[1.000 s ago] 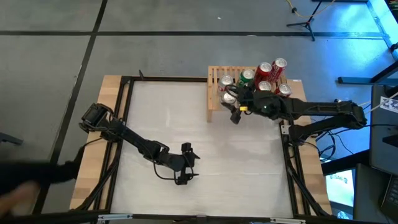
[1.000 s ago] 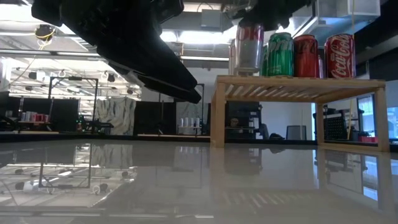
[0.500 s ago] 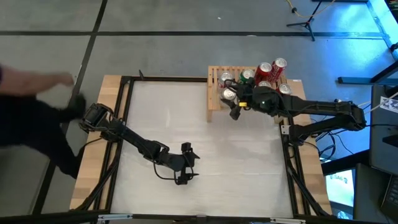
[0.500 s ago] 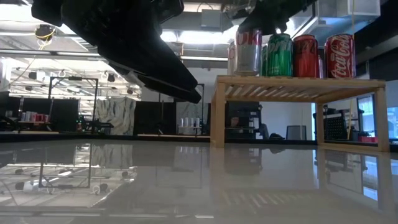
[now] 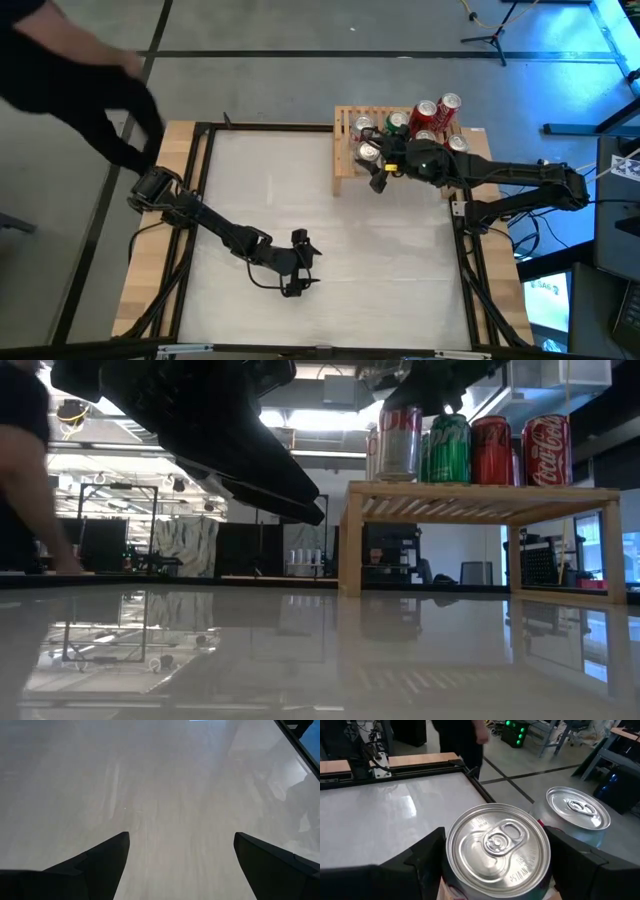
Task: Place canned beverage on shelf
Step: Put the silver soda can on the shelf aligned with the other silver soda can
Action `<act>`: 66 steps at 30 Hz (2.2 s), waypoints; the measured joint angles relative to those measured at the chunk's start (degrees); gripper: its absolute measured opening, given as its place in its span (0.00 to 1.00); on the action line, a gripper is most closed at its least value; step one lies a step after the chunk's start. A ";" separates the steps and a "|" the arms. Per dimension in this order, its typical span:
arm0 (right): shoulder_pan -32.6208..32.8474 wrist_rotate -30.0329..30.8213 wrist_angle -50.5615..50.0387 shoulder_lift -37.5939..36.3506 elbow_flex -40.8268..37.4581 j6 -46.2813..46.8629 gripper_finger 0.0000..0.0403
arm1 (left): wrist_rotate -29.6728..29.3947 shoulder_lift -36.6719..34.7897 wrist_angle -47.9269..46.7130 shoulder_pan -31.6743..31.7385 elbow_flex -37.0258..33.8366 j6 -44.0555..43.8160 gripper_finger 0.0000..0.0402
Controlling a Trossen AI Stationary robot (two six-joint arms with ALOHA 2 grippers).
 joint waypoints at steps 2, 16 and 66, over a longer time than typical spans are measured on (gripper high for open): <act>0.00 -0.31 -0.16 0.00 0.00 0.50 0.69 | 0.00 0.00 0.01 0.00 0.00 0.00 0.87; 0.03 -0.92 -1.67 0.04 -0.05 1.61 0.69 | 0.00 0.00 0.09 0.00 0.00 -0.02 0.87; 4.90 9.01 0.23 0.74 -0.39 5.62 0.69 | 0.20 0.00 0.15 0.00 0.02 -0.09 0.87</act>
